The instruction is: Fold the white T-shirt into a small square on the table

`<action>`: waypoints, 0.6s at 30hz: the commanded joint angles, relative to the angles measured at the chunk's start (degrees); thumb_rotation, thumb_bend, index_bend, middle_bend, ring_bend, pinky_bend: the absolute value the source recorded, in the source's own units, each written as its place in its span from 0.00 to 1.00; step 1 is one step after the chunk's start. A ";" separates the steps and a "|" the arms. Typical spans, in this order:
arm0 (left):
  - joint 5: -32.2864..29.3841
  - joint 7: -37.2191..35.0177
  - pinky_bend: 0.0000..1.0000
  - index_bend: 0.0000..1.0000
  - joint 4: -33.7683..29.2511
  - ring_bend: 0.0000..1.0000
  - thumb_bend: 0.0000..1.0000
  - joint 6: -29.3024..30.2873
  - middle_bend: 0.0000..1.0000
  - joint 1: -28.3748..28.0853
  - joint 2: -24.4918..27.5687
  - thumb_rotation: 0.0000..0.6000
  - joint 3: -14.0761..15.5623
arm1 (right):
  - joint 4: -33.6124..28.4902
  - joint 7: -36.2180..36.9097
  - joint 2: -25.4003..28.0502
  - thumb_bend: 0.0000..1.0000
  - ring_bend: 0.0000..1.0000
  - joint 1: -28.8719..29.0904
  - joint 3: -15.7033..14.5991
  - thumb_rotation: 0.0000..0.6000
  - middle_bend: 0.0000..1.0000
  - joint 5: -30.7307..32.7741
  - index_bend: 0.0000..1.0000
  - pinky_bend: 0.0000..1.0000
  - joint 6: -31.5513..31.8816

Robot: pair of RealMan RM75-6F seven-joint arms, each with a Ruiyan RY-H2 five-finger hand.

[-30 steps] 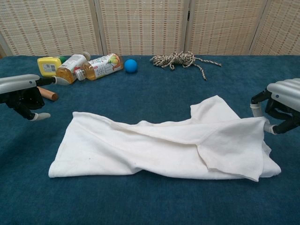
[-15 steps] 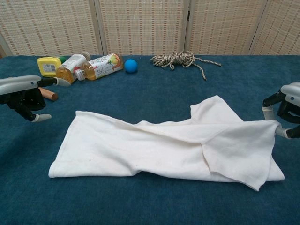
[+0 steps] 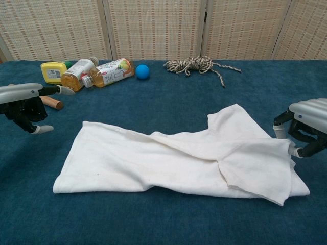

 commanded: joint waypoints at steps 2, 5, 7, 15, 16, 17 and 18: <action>-0.09 -0.03 1.00 0.00 -0.08 0.92 0.41 0.18 0.97 0.16 0.04 1.00 -0.03 | -0.66 -1.70 0.04 0.41 0.99 0.58 0.65 1.00 0.86 2.32 0.38 1.00 -1.56; -0.07 -0.01 1.00 0.00 -0.10 0.92 0.40 0.45 0.97 0.32 0.18 1.00 -0.09 | -1.55 -2.31 0.39 0.29 0.97 0.72 1.15 1.00 0.84 3.13 0.15 1.00 -1.47; -0.11 -0.11 1.00 0.00 -0.11 0.92 0.40 0.67 0.97 0.45 0.33 1.00 -0.18 | -2.08 -2.38 0.77 0.23 0.97 0.79 1.50 1.00 0.83 3.52 0.05 1.00 -1.33; -0.41 -0.49 1.00 0.00 -0.67 0.92 0.40 1.46 0.97 1.15 1.42 1.00 -0.42 | -4.16 -2.24 3.03 0.18 0.96 1.03 1.87 1.00 0.82 3.04 0.00 1.00 -0.54; -0.40 -0.51 1.00 0.00 -0.91 0.92 0.40 1.73 0.97 1.31 1.66 1.00 -0.45 | -4.80 -1.93 3.55 0.18 0.96 0.90 1.84 1.00 0.82 2.53 0.00 1.00 0.00; -0.34 -0.48 1.00 0.00 -1.08 0.92 0.40 1.95 0.97 1.43 1.85 1.00 -0.47 | -5.36 -1.65 4.01 0.18 0.96 0.77 1.80 1.00 0.81 2.10 0.00 1.00 0.46; -0.27 -0.40 1.00 0.00 -1.27 0.92 0.40 2.19 0.97 1.55 2.06 1.00 -0.47 | -5.95 -1.39 4.53 0.18 0.96 0.63 1.73 1.00 0.81 1.56 0.00 1.00 0.95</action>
